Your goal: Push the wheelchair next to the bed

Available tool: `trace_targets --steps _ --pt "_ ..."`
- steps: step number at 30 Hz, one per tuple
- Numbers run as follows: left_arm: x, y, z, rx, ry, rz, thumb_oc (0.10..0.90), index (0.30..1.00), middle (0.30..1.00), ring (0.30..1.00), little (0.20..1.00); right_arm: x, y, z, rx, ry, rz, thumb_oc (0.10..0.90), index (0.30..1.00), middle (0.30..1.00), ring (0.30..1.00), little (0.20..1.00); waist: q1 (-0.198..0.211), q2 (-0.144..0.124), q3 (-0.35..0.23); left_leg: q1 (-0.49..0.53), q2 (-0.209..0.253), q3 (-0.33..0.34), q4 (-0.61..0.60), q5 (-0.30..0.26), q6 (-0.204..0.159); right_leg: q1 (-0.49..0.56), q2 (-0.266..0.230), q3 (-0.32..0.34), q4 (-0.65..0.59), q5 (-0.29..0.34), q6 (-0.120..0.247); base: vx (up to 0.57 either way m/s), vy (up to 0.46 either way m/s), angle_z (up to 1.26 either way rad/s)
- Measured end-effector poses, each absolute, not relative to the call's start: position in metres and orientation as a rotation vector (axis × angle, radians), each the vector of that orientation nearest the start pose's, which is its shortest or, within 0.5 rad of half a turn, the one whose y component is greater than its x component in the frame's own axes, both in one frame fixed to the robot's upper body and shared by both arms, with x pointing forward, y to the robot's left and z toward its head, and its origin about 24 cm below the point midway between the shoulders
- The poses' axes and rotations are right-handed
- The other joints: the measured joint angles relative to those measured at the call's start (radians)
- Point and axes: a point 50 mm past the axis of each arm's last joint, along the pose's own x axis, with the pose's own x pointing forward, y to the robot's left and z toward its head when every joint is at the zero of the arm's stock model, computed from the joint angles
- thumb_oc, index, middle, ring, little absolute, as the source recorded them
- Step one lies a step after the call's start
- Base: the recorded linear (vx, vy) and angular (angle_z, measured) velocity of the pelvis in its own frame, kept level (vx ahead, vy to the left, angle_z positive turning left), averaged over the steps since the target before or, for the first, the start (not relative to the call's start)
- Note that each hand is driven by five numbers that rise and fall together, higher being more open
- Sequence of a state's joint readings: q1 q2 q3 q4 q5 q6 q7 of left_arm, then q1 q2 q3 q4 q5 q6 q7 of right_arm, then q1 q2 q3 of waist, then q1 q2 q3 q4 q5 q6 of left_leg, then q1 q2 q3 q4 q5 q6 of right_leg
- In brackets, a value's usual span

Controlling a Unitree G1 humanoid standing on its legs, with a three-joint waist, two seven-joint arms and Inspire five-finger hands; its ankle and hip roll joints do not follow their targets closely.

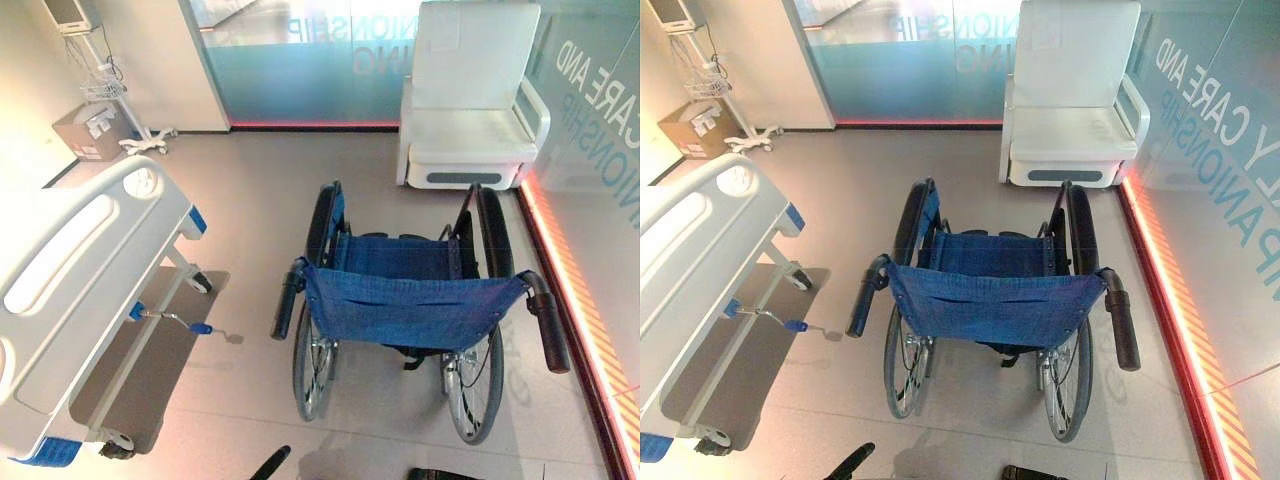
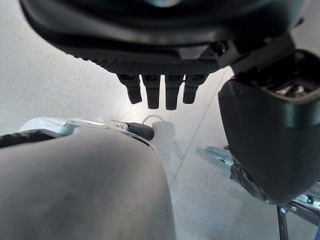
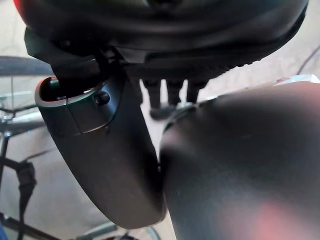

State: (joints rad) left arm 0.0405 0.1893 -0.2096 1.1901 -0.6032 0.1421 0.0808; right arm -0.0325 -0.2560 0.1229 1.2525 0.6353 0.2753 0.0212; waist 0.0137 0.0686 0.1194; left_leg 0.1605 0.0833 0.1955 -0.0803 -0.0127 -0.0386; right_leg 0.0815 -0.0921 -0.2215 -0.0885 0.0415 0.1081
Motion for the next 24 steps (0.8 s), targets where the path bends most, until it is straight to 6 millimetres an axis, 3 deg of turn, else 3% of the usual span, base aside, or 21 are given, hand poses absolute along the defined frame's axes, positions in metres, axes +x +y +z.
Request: trace_targets --steps 15,24 --pt "0.0636 0.2124 -0.1708 -0.198 1.359 0.371 0.8 0.9 0.9 0.9 0.9 0.0692 -0.2231 -0.168 0.34 1.435 -0.383 0.8 0.9 0.9 0.9 0.9 0.001 -0.032 -0.024 0.003 0.0 0.0 0.0 0.0 0.0 0.003 0.0 0.0 0.0 0.0 0.0 0.0 0.0 0.0" --pt "0.063 0.213 -0.1708 -0.195 1.359 0.403 0.8 0.9 0.9 0.9 0.9 0.0705 -0.2242 -0.1678 0.293 1.441 -0.381 0.8 0.9 0.9 0.9 0.9 0.002 -0.031 -0.024 0.002 -0.001 -0.001 -0.001 0.0 0.0 0.002 0.0 -0.001 0.0 0.0 0.0 0.0 0.0 0.0"
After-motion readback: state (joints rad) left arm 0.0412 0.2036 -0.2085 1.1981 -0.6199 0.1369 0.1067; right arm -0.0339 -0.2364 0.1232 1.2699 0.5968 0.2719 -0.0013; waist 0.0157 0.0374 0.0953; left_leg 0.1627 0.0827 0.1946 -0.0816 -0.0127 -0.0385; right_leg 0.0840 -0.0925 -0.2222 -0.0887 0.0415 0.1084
